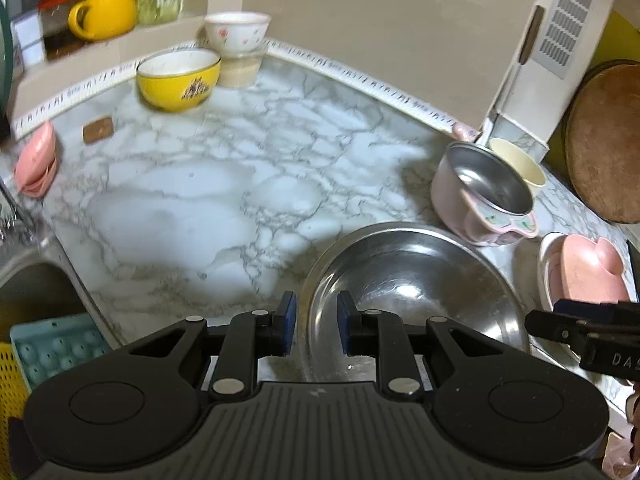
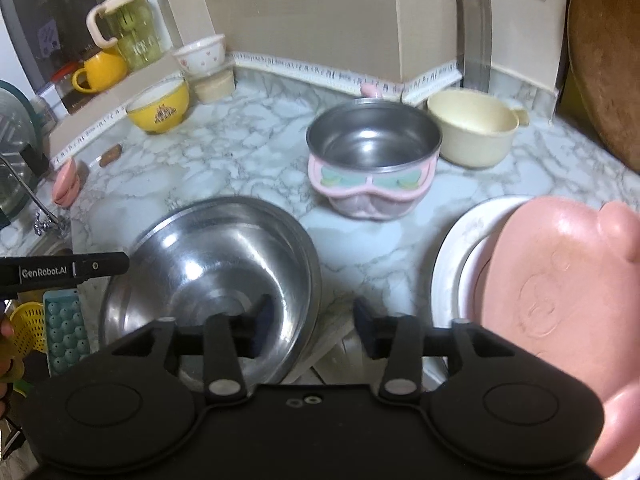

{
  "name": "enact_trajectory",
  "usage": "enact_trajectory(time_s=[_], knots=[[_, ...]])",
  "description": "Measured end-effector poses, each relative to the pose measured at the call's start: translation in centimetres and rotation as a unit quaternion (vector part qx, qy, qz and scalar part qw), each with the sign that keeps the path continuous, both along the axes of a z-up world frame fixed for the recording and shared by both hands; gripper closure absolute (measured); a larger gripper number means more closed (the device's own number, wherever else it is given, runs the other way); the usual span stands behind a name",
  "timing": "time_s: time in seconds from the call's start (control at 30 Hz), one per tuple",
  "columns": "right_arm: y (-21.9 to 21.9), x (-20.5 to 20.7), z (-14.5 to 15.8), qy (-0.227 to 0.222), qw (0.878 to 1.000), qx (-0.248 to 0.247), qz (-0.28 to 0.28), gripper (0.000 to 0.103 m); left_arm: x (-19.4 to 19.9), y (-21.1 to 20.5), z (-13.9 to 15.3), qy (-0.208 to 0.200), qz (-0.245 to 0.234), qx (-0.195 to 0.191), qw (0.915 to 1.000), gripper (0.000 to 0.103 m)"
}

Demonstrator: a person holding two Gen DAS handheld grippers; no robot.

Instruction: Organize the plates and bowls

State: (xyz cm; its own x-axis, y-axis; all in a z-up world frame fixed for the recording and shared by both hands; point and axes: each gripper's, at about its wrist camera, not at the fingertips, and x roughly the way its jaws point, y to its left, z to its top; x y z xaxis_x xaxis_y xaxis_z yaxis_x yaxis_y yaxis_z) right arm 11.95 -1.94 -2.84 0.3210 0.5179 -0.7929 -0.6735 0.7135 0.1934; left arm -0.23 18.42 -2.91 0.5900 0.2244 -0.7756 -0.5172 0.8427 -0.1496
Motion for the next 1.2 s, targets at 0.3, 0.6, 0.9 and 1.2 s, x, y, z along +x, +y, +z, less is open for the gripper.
enact_trajectory(time_s=[0.3, 0.6, 0.9, 1.2], knots=[[-1.0, 0.7, 3.1, -0.026, 0.999, 0.017, 0.008, 0.034, 1.1, -1.9, 3.4, -0.027, -0.036, 0.033, 0.9984, 0.057], [-1.7, 3.6, 5.2, -0.046, 0.999, 0.024, 0.003, 0.022, 5.1, -3.4, 5.5, -0.039, -0.068, 0.042, 0.9961, 0.035], [-1.4, 8.5, 5.1, -0.031, 0.999, 0.024, -0.020, 0.008, 11.4, -4.2, 5.9, -0.048, -0.075, 0.042, 0.9951, 0.026], [-0.1, 12.7, 2.8, -0.018, 0.999, 0.000, -0.031, 0.008, 18.1, -3.2, 3.8, -0.024, -0.071, 0.043, 0.9962, 0.026]])
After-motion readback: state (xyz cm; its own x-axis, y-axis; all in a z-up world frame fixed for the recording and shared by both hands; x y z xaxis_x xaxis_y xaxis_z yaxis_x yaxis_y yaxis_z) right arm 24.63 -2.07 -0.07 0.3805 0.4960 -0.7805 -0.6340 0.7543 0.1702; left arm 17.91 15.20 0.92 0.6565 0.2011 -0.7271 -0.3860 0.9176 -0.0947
